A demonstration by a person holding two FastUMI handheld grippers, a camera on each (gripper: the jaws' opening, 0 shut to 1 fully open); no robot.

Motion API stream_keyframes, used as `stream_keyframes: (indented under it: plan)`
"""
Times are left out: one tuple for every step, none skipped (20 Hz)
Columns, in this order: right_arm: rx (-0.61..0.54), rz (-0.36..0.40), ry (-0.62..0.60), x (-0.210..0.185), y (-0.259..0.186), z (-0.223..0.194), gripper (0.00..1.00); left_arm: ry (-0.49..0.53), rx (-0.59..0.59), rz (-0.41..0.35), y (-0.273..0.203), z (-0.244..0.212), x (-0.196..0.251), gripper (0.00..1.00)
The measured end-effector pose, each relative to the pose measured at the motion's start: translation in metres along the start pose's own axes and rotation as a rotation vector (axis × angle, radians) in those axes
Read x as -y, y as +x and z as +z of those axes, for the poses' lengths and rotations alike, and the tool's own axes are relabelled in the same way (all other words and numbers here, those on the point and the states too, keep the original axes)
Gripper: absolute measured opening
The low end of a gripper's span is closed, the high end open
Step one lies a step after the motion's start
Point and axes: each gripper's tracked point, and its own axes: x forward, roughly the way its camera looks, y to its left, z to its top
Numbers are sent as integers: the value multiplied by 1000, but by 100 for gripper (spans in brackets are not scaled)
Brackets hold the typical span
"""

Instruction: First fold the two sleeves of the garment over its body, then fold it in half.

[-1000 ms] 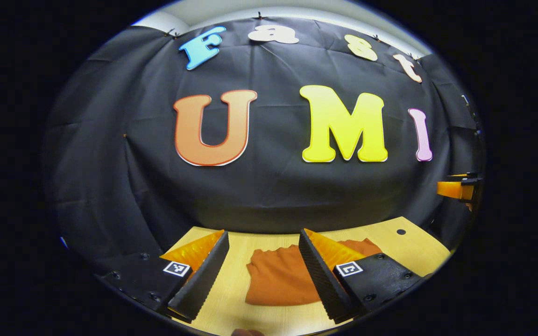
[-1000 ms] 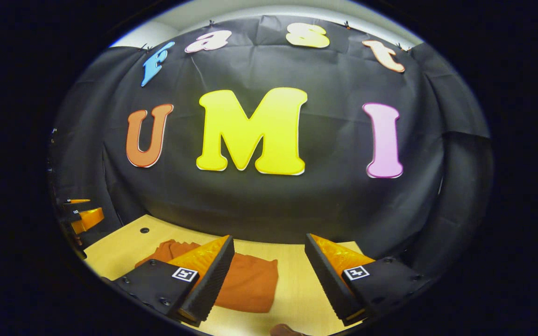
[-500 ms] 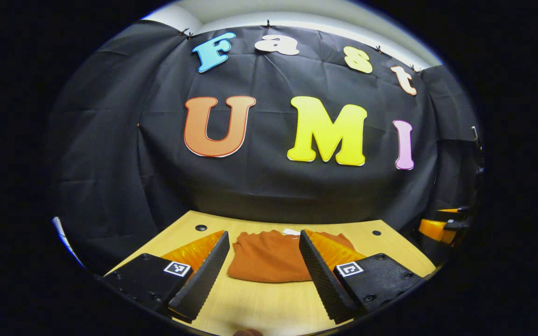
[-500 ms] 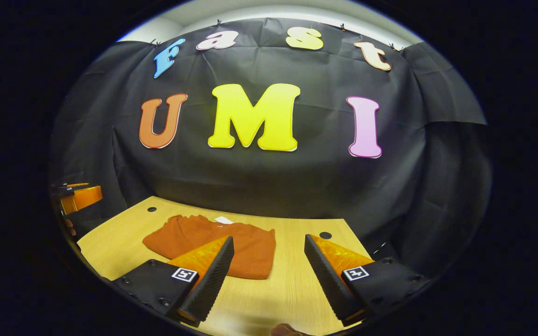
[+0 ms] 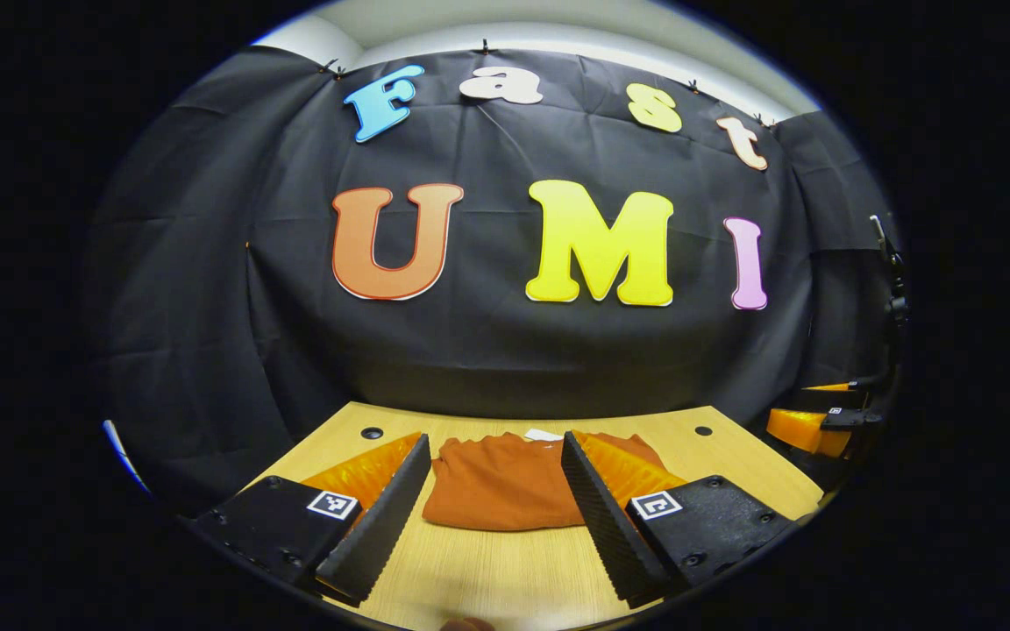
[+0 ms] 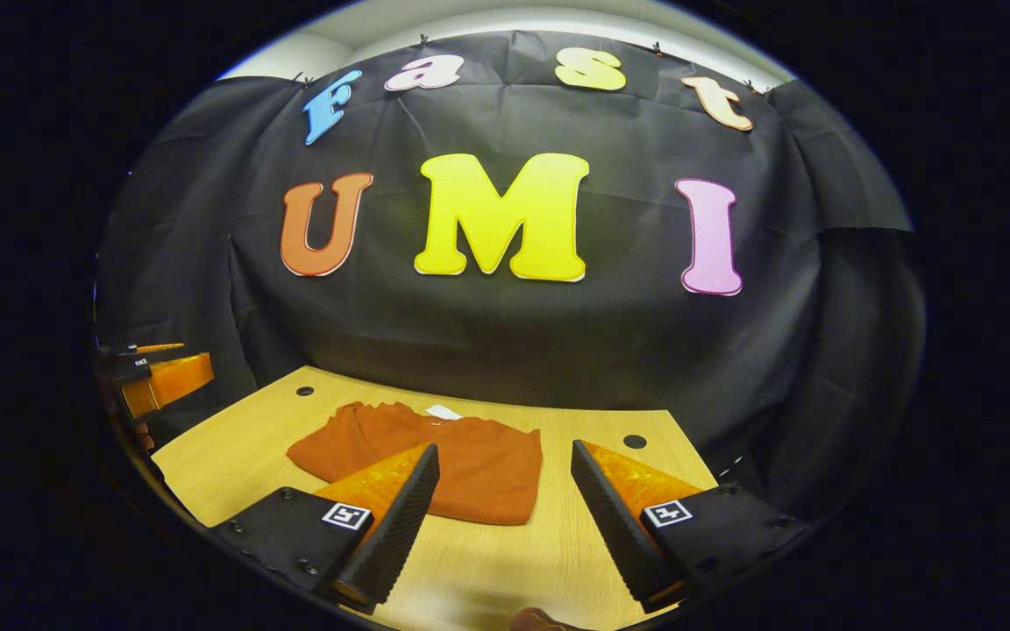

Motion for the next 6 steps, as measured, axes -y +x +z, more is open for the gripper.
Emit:
stream_keyframes:
  plan:
    - [-2, 0, 0, -1, 0, 1, 96, -1, -2, 0, 0, 0, 0, 97]
    - [-2, 1, 4, 0, 2, 0, 96, -2, -2, 1, 2, 0, 1, 97]
    - [-4, 6, 5, -1, 3, 0, 96, -1, -2, 0, 2, -1, 1, 97]
    - [-8, 3, 4, -1, 4, -2, 96, 2, -3, 0, 2, -2, 1, 97]
    - [-14, 3, 7, 0, 6, -3, 97, 5, -2, -2, 3, -1, 3, 97]
    - [-18, 6, 9, 0, 7, -3, 96, 7, -4, -5, 3, -1, 4, 97]
